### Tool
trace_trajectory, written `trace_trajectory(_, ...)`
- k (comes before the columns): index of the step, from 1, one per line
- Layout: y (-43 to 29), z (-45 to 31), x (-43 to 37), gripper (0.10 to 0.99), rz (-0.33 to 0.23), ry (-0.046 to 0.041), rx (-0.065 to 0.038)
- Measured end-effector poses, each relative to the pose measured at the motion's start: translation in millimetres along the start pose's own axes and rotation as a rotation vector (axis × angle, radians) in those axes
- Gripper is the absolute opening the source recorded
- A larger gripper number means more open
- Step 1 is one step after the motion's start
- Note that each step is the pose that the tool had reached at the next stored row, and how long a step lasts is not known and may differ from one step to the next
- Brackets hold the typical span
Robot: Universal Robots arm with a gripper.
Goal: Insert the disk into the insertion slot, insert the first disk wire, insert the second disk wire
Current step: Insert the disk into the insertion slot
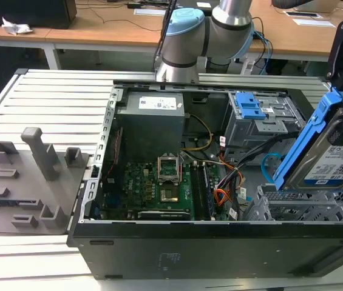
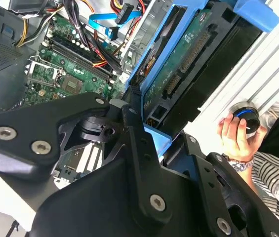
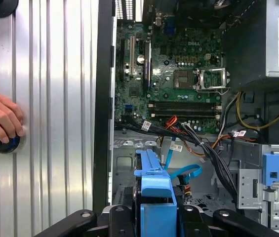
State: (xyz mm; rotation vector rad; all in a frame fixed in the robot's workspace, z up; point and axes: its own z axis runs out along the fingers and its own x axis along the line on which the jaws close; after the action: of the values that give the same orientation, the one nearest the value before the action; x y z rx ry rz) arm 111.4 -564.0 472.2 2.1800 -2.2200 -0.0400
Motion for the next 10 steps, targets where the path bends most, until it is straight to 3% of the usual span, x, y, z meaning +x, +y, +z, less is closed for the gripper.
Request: trace_trajectory(10,-0.2,5.9,0.0,0.369,0.000,0.0000,0.000)
